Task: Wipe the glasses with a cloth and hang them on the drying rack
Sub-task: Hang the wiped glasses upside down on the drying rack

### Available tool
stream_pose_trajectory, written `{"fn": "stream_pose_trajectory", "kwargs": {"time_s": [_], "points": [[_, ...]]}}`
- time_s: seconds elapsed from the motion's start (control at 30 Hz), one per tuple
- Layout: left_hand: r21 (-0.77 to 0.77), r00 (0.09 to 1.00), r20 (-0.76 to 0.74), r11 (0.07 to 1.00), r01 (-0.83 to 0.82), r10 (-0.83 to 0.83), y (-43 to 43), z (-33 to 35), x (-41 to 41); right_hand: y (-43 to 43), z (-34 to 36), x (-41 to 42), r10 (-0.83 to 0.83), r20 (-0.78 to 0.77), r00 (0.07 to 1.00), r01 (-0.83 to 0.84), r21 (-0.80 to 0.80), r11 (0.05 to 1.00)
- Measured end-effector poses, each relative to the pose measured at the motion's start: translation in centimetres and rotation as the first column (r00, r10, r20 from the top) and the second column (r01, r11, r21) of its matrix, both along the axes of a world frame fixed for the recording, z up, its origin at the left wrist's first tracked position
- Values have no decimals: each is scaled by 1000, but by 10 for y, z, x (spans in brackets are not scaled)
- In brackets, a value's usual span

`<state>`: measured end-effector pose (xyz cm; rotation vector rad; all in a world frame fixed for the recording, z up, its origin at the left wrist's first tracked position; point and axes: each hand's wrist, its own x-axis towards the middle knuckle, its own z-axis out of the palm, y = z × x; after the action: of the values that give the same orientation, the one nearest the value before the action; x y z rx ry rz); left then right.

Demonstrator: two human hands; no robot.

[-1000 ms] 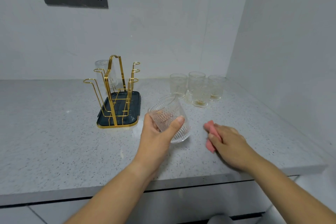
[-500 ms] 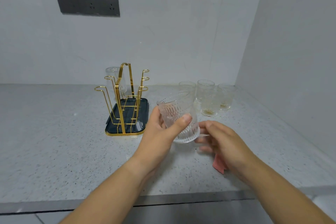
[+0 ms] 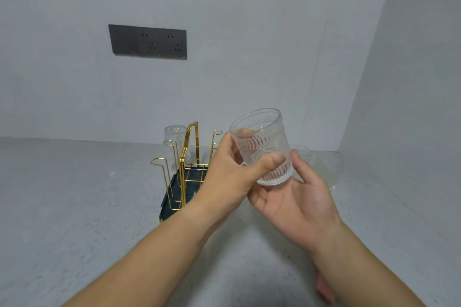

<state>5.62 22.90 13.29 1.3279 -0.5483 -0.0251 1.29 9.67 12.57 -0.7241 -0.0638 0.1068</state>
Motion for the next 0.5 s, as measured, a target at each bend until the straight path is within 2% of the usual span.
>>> {"fn": "stream_pose_trajectory", "kwargs": {"time_s": [0.17,0.27,0.33,0.4,0.5], "points": [[35,999,-41,999,-33,34,11,31,39,-3,27,49,-200,30,979,202,-93,975],[196,988,-28,970,-145,154,22,55,55,-15,41,82,-313,79,946,323,-271,907],[264,983,-3,948,-178,186,31,67,75,-24,49,108,-361,183,915,404,-463,789],[284,982,17,941,-185,188,39,78,94,-33,52,133,-368,290,883,467,-618,633],[348,979,28,916,-199,202,41,83,118,-39,52,167,-344,375,861,500,-748,437]]}}
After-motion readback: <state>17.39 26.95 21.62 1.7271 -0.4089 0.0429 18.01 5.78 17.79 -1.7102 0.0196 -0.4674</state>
